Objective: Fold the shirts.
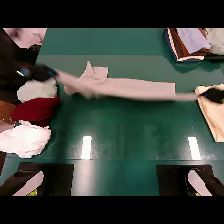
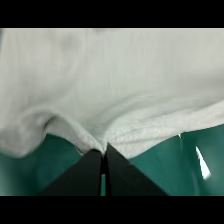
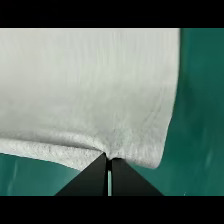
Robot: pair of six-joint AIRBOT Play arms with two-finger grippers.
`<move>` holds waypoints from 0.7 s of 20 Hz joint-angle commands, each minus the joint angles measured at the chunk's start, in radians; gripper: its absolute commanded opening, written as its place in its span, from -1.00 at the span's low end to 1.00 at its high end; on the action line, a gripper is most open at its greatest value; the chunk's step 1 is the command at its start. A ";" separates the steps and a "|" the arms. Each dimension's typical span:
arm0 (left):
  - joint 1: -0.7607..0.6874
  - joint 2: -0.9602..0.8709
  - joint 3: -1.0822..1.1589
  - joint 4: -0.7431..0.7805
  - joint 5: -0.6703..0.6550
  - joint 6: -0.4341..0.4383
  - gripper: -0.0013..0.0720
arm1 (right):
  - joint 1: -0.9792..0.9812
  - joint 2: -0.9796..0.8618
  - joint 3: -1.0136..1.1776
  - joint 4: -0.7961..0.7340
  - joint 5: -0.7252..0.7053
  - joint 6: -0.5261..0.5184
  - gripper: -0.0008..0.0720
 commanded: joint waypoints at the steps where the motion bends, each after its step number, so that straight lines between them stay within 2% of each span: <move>1: 0.001 0.095 0.336 -0.002 -0.002 -0.034 -0.91 | 0.003 0.066 0.354 -0.003 0.003 0.005 -0.94; 4: 0.001 0.126 0.626 -0.002 -0.025 -0.038 -0.91 | -0.012 0.095 0.578 -0.009 0.006 0.006 -0.94; 8: 0.001 0.127 0.925 -0.014 -0.039 -0.161 -0.91 | -0.127 0.138 0.767 -0.027 0.031 0.006 -0.94; 11: 0.001 0.127 0.996 -0.103 -0.053 -0.200 -0.91 | -0.197 0.128 0.885 -0.037 0.087 0.006 -0.94; 14: 0.001 0.127 0.912 -0.113 -0.126 -0.238 -0.91 | -0.194 0.044 0.991 -0.025 0.178 0.031 -0.95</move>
